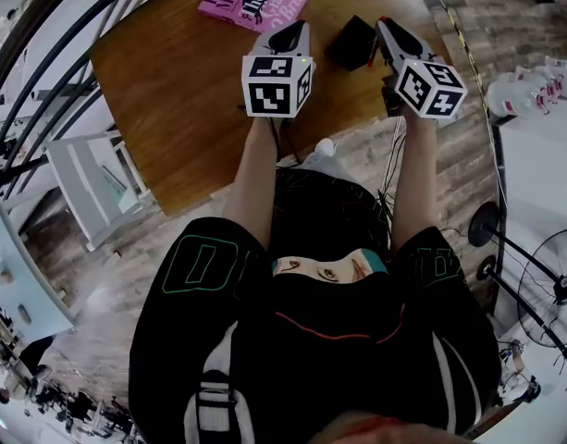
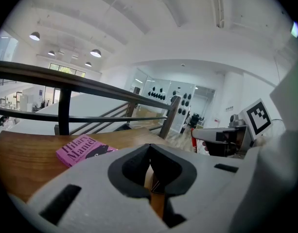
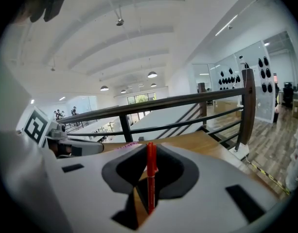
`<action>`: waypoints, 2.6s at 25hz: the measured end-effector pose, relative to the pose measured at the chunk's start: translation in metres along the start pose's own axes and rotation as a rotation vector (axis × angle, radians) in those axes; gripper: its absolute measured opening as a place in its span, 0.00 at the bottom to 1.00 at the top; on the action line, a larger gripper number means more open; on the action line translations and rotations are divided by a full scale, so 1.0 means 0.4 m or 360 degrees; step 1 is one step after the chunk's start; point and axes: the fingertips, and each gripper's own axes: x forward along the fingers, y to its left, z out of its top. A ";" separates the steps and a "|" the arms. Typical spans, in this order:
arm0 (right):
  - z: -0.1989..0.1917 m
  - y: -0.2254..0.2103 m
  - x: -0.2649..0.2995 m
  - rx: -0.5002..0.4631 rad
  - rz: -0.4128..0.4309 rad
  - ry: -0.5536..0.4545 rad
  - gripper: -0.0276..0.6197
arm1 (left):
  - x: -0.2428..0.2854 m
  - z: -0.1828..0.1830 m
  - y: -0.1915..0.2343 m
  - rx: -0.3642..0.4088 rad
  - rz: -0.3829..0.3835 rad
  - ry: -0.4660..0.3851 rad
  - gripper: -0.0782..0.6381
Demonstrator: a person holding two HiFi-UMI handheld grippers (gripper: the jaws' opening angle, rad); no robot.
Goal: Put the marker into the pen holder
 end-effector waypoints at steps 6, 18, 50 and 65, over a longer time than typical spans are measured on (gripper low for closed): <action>0.025 -0.044 0.018 0.0057 0.0030 -0.0052 0.14 | 0.035 0.025 -0.016 0.0051 0.0031 0.0017 0.12; 0.026 -0.072 0.063 0.0141 0.0150 -0.0086 0.14 | 0.063 0.018 -0.025 0.0103 0.0117 0.0088 0.12; -0.218 -0.091 0.015 0.0295 0.0241 0.0118 0.14 | 0.059 -0.155 -0.122 0.0111 0.0148 0.0329 0.12; -0.207 -0.123 0.011 0.0490 0.0263 -0.0072 0.09 | -0.011 -0.237 -0.107 0.0020 0.0325 0.0389 0.12</action>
